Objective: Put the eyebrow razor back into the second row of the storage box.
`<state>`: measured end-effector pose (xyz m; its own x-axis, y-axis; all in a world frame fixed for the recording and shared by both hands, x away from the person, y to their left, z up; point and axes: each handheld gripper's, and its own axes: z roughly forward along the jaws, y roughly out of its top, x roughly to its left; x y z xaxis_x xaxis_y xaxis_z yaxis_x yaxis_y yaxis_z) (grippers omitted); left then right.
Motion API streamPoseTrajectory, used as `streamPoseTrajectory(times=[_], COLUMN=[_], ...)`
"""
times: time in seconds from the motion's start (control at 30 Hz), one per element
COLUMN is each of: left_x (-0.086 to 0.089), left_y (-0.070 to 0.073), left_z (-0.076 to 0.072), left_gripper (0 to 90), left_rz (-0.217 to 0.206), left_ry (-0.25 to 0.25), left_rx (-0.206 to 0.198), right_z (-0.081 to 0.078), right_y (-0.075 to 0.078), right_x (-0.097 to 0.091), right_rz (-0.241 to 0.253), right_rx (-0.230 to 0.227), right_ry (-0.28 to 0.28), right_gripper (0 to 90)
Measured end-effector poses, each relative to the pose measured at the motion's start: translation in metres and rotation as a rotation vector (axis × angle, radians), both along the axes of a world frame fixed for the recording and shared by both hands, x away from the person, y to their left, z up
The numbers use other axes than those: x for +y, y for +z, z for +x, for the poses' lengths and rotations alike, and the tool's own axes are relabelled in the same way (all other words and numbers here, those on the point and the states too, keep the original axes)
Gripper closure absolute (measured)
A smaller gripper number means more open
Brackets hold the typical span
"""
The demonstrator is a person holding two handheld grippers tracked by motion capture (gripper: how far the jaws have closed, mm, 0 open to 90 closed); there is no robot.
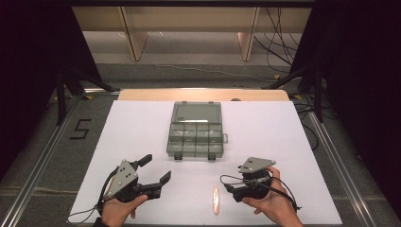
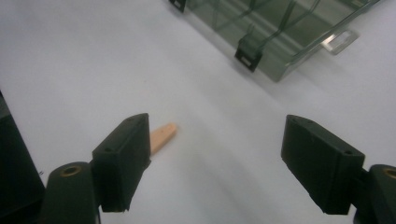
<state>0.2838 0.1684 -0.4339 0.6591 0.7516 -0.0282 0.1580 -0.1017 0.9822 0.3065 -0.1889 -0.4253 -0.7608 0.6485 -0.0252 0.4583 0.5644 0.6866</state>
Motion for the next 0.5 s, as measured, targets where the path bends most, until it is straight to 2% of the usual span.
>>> streamPoseTrajectory(times=[0.03, 0.07, 0.1, 0.17, 0.23, 0.27, 0.3, 0.33, 0.37, 0.5], left_x=[0.0, 0.0, 0.0, 0.0, 0.0, 0.0, 0.0, -0.001, 0.0, 0.0], left_y=[0.0, 0.0, 0.0, 0.0, 0.0, 0.0, 0.0, 0.0, 0.0, 0.0], left_z=[0.0, 0.0, 0.0, 0.0, 0.001, -0.001, 0.0, 0.001, 0.0, 0.0], left_gripper=[16.1, 16.1, 16.1, 16.1, 16.1, 16.1, 16.1, 16.1, 16.1, 16.1], left_rz=[0.0, 0.0, 0.0, 0.001, -0.012, -0.002, -0.002, -0.012, 0.0, 0.004], left_ry=[0.0, -0.001, -0.001, -0.002, -0.012, 0.0, -0.003, -0.013, 0.0, -0.002], left_rx=[0.001, 0.0, -0.002, -0.003, -0.015, 0.001, -0.004, -0.015, 0.001, -0.005], right_z=[0.001, 0.001, 0.002, 0.003, 0.004, 0.004, 0.005, 0.005, 0.006, 0.006], right_y=[-0.004, -0.004, -0.007, -0.009, -0.011, -0.011, -0.013, -0.014, -0.016, -0.02], right_x=[0.006, 0.006, 0.012, 0.017, 0.019, 0.023, 0.026, 0.029, 0.034, 0.042], right_rz=[-0.016, -0.016, -0.04, -0.059, -0.065, -0.081, -0.086, -0.098, -0.117, -0.15], right_rx=[0.03, 0.03, 0.069, 0.086, 0.079, 0.101, 0.104, 0.108, 0.118, 0.143], right_ry=[0.013, 0.013, 0.023, 0.035, 0.042, 0.046, 0.042, 0.052, 0.082, 0.1], right_gripper=[26.2, 26.2, 26.4, 26.6, 26.6, 26.6, 26.6, 26.3, 25.8, 25.1])
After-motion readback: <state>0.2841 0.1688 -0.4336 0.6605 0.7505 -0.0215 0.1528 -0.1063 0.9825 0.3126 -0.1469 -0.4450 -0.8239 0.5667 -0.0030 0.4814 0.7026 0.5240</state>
